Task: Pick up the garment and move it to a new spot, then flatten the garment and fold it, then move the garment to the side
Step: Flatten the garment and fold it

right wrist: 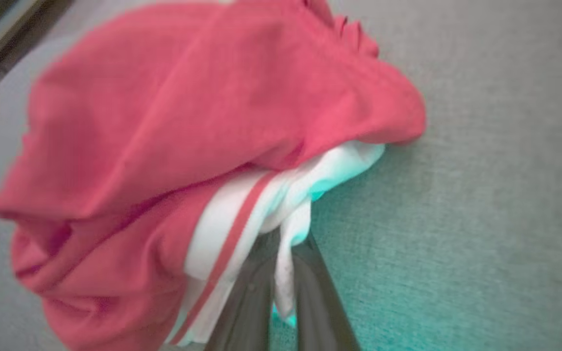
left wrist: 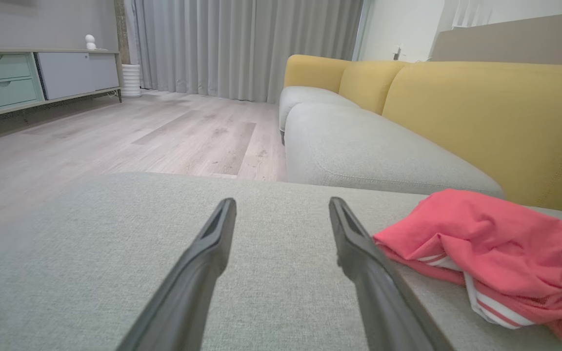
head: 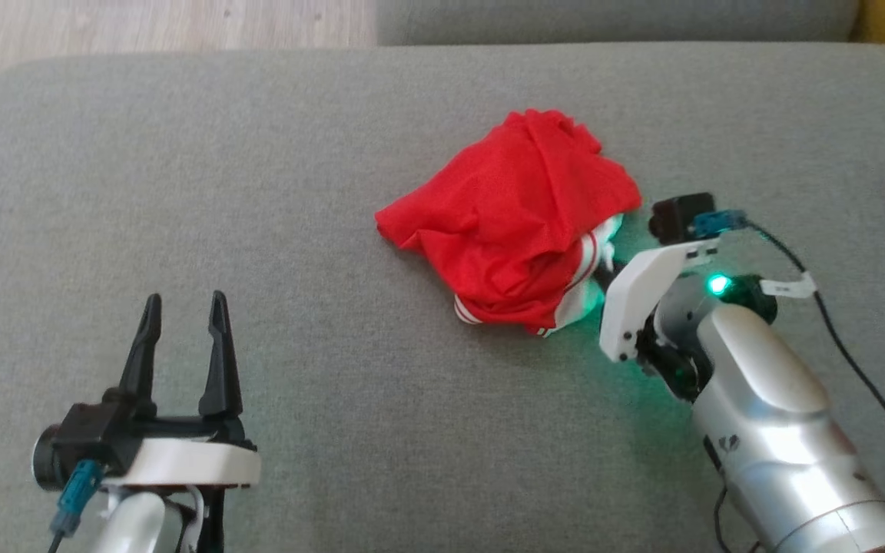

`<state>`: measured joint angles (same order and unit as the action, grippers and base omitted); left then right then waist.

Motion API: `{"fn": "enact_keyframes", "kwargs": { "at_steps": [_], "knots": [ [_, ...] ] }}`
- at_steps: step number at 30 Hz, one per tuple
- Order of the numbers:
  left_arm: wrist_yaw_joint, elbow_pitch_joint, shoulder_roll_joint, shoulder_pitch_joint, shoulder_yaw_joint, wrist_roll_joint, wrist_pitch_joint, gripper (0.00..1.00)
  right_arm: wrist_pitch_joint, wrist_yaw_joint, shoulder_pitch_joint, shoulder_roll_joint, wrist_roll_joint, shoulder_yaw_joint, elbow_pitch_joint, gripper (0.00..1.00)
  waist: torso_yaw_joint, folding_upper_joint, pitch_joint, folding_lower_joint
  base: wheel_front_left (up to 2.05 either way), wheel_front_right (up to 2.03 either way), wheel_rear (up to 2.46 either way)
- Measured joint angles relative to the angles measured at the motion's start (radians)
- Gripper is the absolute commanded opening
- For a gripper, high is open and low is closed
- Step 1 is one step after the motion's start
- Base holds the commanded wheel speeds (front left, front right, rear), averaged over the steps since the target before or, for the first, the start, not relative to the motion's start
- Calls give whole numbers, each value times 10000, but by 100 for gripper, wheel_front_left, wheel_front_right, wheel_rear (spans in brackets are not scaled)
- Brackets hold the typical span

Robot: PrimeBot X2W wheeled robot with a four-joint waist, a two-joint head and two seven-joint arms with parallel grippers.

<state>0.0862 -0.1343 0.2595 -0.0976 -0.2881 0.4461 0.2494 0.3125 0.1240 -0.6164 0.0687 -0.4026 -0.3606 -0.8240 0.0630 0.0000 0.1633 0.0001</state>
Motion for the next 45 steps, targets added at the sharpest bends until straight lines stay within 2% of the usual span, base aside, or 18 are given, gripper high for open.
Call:
{"fn": "enact_keyframes", "kwargs": {
  "at_steps": [4,7,11,15,18,19,21,24,26,30,33,37,41,45],
  "knots": [
    [-73,-86,-59,37,10,0,0,100,-399,0,-54,23,-324,151,995,0,-123,0,-302,-1,0,0,0],
    [-73,-98,-59,113,50,0,0,100,-366,0,-267,31,-721,148,2514,0,-267,0,-537,-2,0,0,0],
    [-71,-73,-73,375,48,0,0,100,322,0,-1092,79,-1099,-263,4546,0,-451,0,-760,-2,0,0,0],
    [-71,23,-100,394,15,0,0,100,878,0,-2299,67,-1808,-903,5336,0,-447,0,-772,-2,0,0,0],
    [-79,35,-115,382,-6,0,0,100,639,0,-3169,56,-2880,-1156,5310,0,-383,0,-725,-2,0,0,0],
    [-79,35,-115,382,-6,0,0,100,639,0,-3169,56,-2880,-1156,5310,0,-383,0,-725,-2,0,0,0],
    [-81,50,-123,375,-12,0,2,100,77,0,-3824,86,-3615,-1580,5304,0,-324,0,-695,-1,0,0,0],
    [-81,54,-128,373,-13,0,0,100,-872,0,-5139,42,-3923,-2261,5298,0,-278,0,-685,0,0,0,0],
    [-81,56,-128,376,-10,-4,0,100,-1509,0,-5962,25,-4196,-2217,5288,0,-266,0,-717,-2,0,0,0],
    [-69,115,-127,386,0,-73,2,100,-2257,0,-6831,38,-4514,-1440,5193,0,-344,0,-796,-2,0,0,0],
    [-67,161,-125,399,13,-71,2,100,-2159,0,-6659,364,-4500,-1089,4920,0,-464,0,-830,-1,0,0,0],
    [-67,316,-123,397,15,-71,21,100,-1703,0,-5461,1523,-3831,-809,4096,0,-536,0,-714,-2,0,0,0],
    [-144,370,-184,187,-102,-109,29,100,-1824,0,-3969,2372,-2863,-384,2439,0,-393,0,-399,-1,0,0,0],
    [-385,207,-397,-386,-418,-178,29,100,-2610,0,-3512,2638,-2196,81,779,0,52,0,-72,0,0,0,0]
  ]
}}
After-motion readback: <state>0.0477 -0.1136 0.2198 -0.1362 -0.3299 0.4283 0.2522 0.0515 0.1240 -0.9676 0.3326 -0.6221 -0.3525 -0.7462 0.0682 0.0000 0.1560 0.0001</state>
